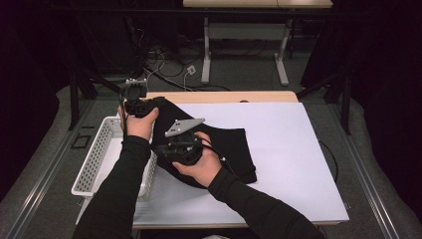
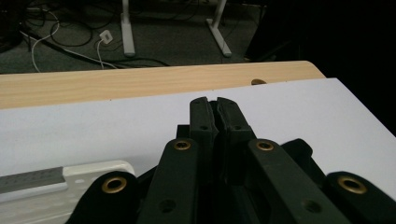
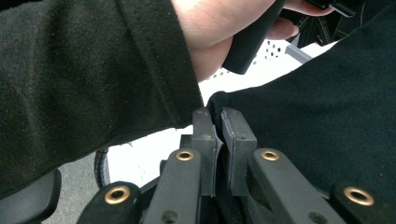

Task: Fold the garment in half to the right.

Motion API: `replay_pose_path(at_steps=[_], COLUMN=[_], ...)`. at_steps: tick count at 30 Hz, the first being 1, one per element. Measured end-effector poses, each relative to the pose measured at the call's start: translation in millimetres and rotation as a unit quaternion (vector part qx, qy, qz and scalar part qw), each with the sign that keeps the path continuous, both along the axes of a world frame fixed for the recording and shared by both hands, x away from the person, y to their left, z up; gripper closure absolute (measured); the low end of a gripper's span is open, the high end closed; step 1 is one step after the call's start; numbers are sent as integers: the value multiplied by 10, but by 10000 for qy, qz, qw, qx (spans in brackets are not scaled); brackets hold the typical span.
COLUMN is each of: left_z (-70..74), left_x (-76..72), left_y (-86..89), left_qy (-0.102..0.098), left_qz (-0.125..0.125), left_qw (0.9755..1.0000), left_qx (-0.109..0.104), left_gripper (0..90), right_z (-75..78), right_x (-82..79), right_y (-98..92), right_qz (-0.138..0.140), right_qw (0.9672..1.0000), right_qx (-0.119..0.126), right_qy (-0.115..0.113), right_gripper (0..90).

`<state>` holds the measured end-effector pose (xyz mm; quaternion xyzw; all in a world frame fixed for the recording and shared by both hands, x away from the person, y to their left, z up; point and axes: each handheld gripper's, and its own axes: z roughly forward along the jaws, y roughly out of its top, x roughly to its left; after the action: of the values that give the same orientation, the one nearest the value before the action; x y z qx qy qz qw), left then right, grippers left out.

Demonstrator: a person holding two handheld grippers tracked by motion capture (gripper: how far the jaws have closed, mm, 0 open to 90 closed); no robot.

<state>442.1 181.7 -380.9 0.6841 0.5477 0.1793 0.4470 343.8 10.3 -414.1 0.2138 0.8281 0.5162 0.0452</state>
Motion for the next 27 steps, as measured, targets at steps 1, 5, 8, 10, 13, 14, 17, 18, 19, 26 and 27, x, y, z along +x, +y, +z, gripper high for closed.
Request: replay_pose_path(at_steps=[1, 5, 8, 10, 13, 14, 17, 18, 19, 26, 27], left_z=[7, 6, -4, -11, -15, -18, -33, -38, -41, -55, -55], left_x=[-5, -16, -17, -17, -14, -11, 7, 13, 18, 60, 70], left_y=[22, 91, 111, 104, 78, 63, 4, -20, -44, -212, -259], left_qy=[4, 14, 20, 11, 13, 15, 35, 31, 42, 56, 56], left_qz=[5, 57, 60, 65, 37, 30, -12, -30, -51, -164, -191], left_qw=[10000, 10000, 10000, 10000, 10000, 10000, 10000, 10000, 10000, 9998, 9998], left_qx=[9, -5, -5, -31, -14, -21, -12, -7, 0, 26, 51], left_gripper=[859, 859, 859, 859, 859, 859, 859, 859, 859, 859, 859], right_z=[7, 11, -3, -13, -21, -24, -36, -39, -43, -79, -81], right_x=[3, 6, 6, 7, 3, 1, 0, 0, 0, -1, -4], right_y=[10, 63, 98, 108, 94, 81, 25, 1, -25, -248, -318], right_qz=[7, 37, 54, 62, 50, 42, 8, -9, -18, -150, -189], right_qw=[10000, 10000, 10000, 10000, 10000, 10000, 10000, 10000, 10000, 9998, 9997], right_qx=[13, 5, 11, 13, 9, 9, 16, 14, 31, 105, 122], right_qy=[-4, -3, 6, 7, -3, -10, -11, -10, -10, 22, 32], right_gripper=[853, 853, 853, 853, 853, 853, 853, 853, 853, 853, 853])
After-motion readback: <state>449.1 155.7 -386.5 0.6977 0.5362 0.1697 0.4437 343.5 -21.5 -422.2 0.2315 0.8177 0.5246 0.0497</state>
